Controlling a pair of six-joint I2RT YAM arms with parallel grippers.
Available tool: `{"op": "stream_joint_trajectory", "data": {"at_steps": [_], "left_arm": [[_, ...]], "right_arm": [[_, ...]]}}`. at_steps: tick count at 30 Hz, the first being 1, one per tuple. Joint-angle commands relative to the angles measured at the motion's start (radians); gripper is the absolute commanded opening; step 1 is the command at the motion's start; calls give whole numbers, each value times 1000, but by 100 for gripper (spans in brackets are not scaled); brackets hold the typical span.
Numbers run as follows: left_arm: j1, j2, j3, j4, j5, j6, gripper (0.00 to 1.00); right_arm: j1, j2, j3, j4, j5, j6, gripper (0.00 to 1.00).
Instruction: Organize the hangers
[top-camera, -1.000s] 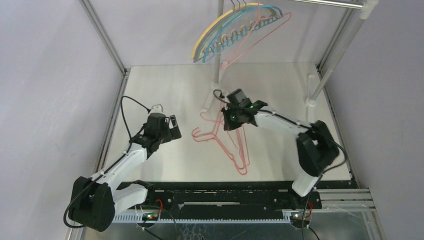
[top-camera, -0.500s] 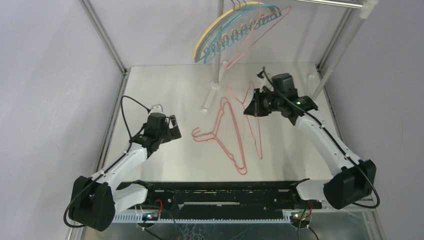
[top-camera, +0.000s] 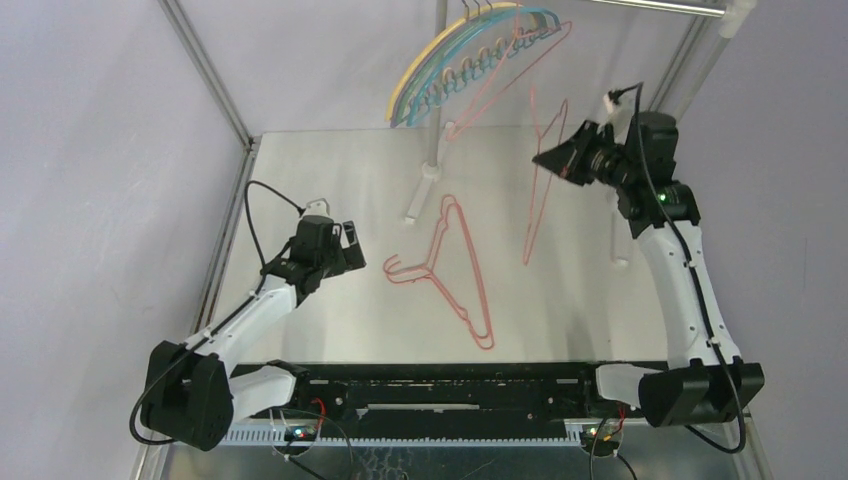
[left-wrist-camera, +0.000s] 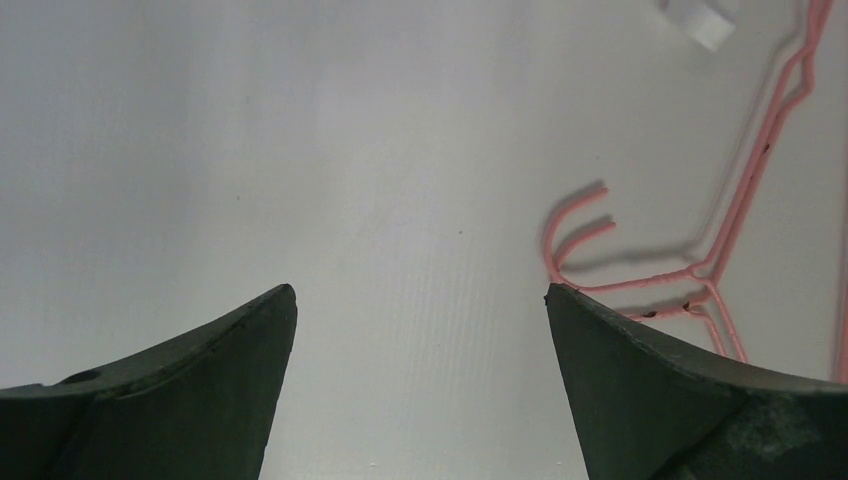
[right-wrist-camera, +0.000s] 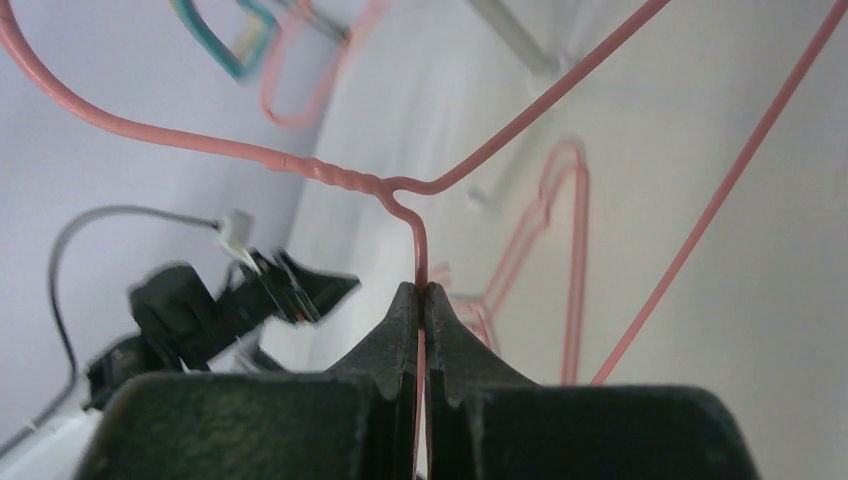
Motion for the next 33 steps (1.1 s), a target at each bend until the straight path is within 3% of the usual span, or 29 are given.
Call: {"op": "stream_joint_trajectory", "data": {"at_steps": [1,10,25,33], "left_arm": [[-4,17,73,11,12,45,99],[-3,30,60,32,19,39,100],[-2,37,42,25,-10,68,99],[-2,103,73,56,9,55,99]], "right_arm": [[-23,70,187,214,-13,125,0],[-32,271,476,377,87,225,0],[-52,475,602,478,225,273,0],[-22,566,630,384,190,235,0]]}}
